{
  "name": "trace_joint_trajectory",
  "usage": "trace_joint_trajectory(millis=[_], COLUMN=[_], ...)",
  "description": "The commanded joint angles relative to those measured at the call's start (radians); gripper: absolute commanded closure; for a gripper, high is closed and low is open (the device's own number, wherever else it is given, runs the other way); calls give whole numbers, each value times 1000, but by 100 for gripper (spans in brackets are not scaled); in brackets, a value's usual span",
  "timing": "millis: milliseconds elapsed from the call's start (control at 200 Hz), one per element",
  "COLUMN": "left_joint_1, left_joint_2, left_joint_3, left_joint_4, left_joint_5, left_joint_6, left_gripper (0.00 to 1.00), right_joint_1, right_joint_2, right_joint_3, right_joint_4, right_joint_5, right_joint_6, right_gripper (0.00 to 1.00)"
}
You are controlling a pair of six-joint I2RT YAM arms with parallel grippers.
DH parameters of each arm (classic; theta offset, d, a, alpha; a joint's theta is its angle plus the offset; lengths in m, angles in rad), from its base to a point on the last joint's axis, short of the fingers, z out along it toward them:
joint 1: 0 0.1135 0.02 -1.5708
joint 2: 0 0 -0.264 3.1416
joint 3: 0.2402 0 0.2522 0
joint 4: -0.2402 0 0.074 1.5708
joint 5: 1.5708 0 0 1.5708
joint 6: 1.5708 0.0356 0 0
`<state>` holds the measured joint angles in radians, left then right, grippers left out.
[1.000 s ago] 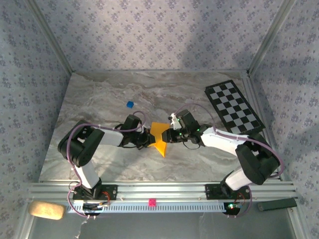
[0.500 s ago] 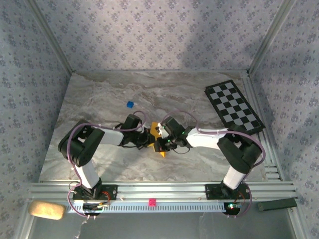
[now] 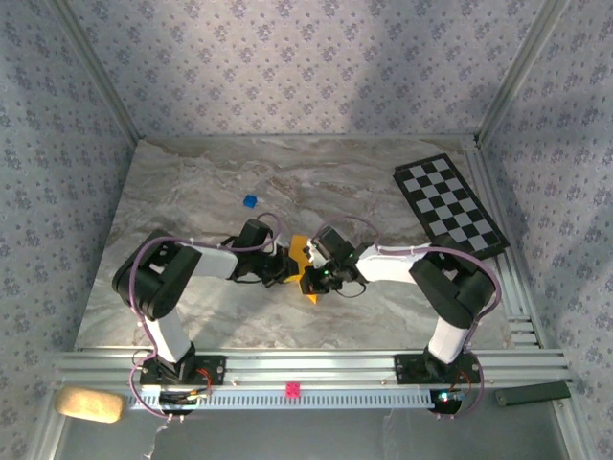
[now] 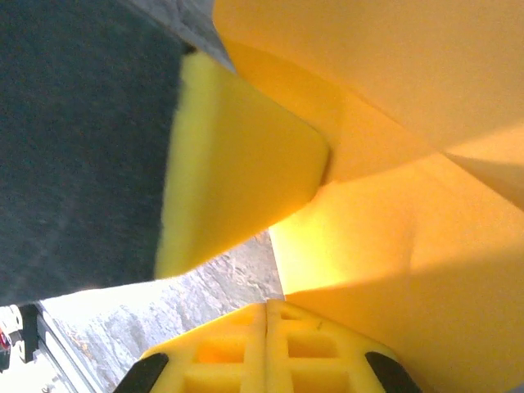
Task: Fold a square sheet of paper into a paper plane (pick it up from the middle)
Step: Third fold the triangle at the center of the table.
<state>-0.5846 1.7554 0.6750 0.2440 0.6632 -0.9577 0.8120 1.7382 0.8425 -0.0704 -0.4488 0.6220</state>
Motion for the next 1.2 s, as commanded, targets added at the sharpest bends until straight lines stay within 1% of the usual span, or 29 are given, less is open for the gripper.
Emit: trace_joint_trajectory(millis=[0, 250, 575, 835, 1000, 1199], left_joint_1=[-14, -14, -14, -12, -11, -11], left_joint_2=[76, 85, 95, 104, 102, 93], left_joint_3=[4, 10, 12, 19, 17, 12], left_joint_4=[-44, -53, -75, -81, -63, -60], left_joint_5=[-88, -89, -97, -94, -90, -91], left_joint_6=[31, 34, 34, 37, 24, 13], left_gripper=[100, 100, 100, 100, 100, 100], right_joint_1=[-5, 5, 13, 24, 25, 14], right_joint_2=[-8, -27, -79, -138, -169, -259], right_joint_3=[-36, -93, -136, -202, -236, -241], right_joint_4=[0, 56, 24, -2, -32, -43], right_joint_5=[-1, -10, -7, 11, 28, 35], right_joint_6=[38, 88, 74, 72, 68, 77], right_gripper=[95, 95, 93, 93, 93, 93])
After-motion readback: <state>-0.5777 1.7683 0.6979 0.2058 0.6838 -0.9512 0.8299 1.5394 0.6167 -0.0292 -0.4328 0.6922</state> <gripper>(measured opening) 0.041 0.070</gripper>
